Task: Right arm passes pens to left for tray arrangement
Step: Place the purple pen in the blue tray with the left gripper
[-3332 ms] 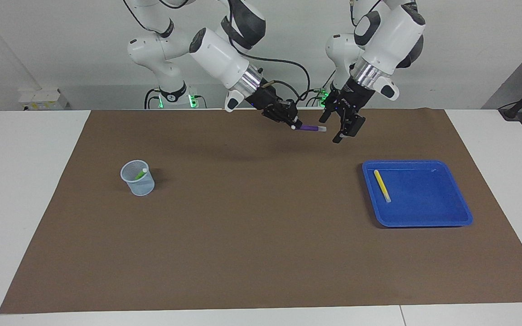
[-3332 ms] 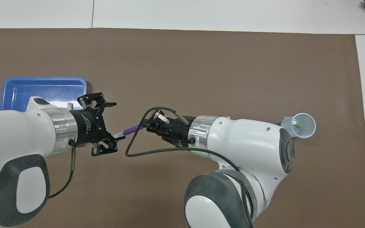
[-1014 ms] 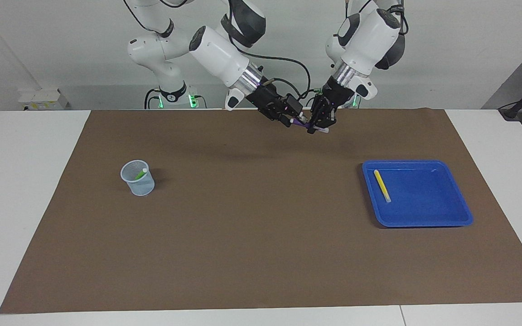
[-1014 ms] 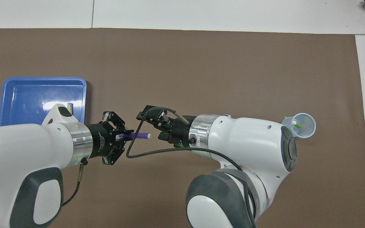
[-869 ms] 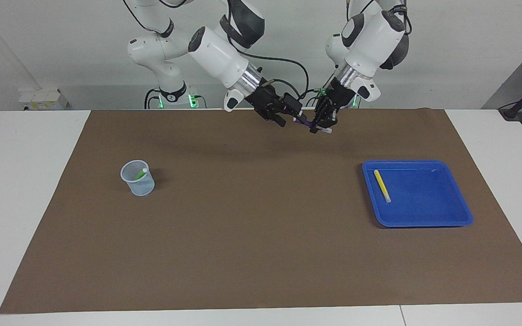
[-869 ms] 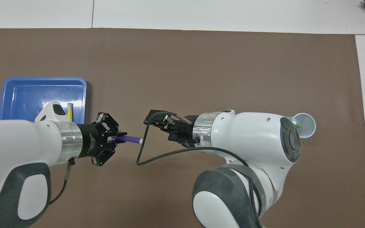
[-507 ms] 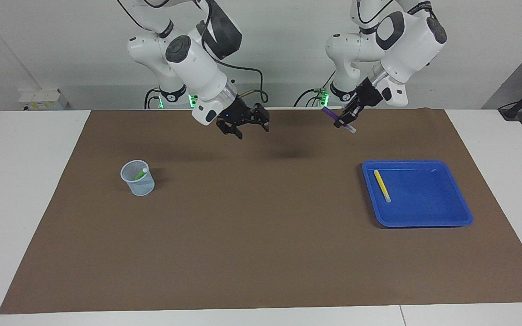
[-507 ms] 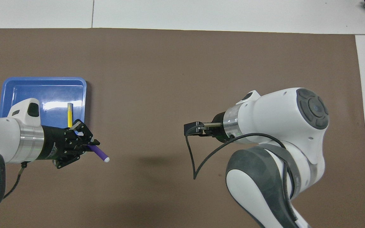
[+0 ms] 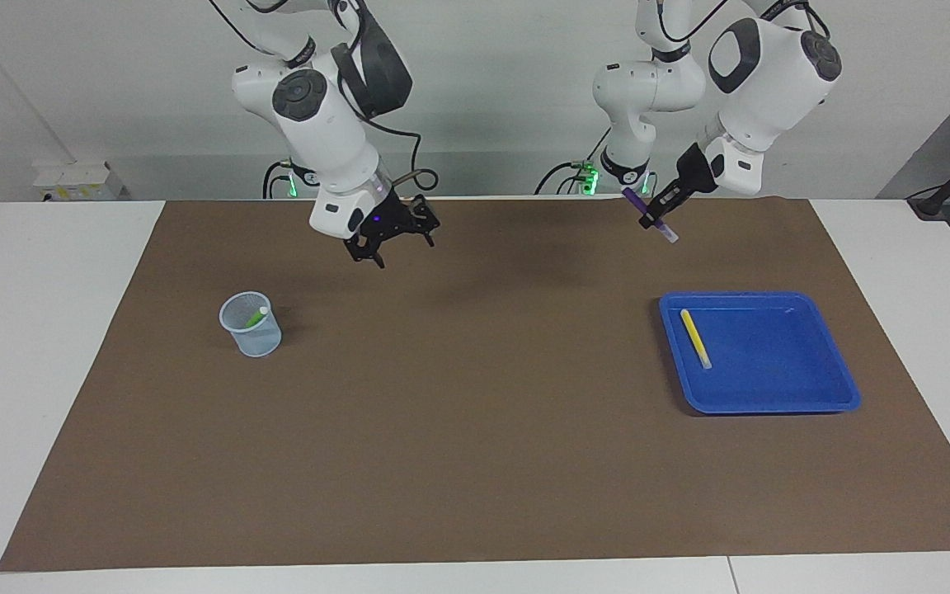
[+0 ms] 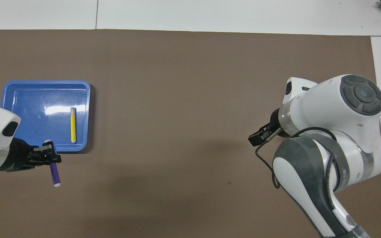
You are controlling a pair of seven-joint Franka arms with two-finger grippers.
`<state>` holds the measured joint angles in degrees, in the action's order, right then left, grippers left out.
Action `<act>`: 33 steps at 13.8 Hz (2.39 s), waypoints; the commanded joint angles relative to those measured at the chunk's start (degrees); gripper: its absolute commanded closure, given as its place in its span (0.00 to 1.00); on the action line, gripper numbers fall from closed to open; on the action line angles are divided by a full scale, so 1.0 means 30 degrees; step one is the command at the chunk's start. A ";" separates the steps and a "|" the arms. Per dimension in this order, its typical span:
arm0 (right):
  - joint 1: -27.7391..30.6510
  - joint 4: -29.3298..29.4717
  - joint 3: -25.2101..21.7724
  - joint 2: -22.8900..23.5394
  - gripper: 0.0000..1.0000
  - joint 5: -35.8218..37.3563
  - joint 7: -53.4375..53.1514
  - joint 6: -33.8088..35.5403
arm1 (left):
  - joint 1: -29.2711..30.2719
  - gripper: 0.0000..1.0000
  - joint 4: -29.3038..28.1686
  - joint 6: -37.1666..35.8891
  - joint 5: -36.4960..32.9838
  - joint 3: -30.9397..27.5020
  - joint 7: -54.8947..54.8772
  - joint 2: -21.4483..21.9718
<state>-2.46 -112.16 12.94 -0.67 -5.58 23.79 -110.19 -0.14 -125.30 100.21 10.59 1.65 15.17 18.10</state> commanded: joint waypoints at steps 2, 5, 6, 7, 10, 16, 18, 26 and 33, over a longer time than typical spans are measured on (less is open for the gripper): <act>0.2220 -0.0202 0.0228 -0.0216 0.00 0.1625 0.7722 0.0169 | 0.1156 1.00 0.0165 0.0020 -0.2059 0.0095 -0.4169 -0.0640; 0.3545 -0.0288 0.0257 -0.0244 0.00 0.2118 1.1515 -0.0123 | 0.1772 1.00 0.0165 0.1395 -0.3087 0.0095 -0.5701 -0.2043; 0.3545 -0.0319 0.0315 -0.0245 0.00 0.3023 1.2045 -0.0182 | 0.1803 1.00 0.0194 0.1835 -0.3147 0.0095 -0.5964 -0.2483; 0.3342 -0.0348 0.0345 -0.0274 0.00 0.3641 1.2427 -0.0386 | 0.1804 1.00 0.0195 0.2188 -0.3235 0.0066 -0.6111 -0.2952; 0.3281 -0.1428 0.0345 -0.0187 0.00 0.4232 1.4294 -0.1761 | 0.2038 1.00 0.0253 0.3622 -0.3468 0.0094 -0.6171 -0.4358; 0.4482 -0.3130 0.0345 -0.0040 0.00 0.4204 1.4050 -0.2820 | 0.2331 1.00 0.0487 0.6318 -0.3646 0.0065 -0.6142 -0.6644; 0.4482 -0.3219 0.0345 -0.0040 0.13 0.4204 1.2700 -0.2790 | 0.2389 1.00 0.1215 0.6788 -0.3936 0.0065 -0.6142 -0.7784; 0.4453 -0.3834 0.0345 0.0019 0.23 0.4204 1.1377 -0.3374 | 0.2771 1.00 0.2655 0.9454 -0.4173 0.0065 -0.6113 -1.1041; 0.4775 -0.4391 0.0345 0.0165 0.39 0.4204 1.1523 -0.4255 | 0.2741 1.00 0.2597 1.0834 -0.4173 0.0065 -0.6113 -1.1980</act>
<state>10.99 -124.60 13.37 -0.04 5.99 59.19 -121.88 7.70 -118.24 129.51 -0.85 1.59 -2.75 -15.11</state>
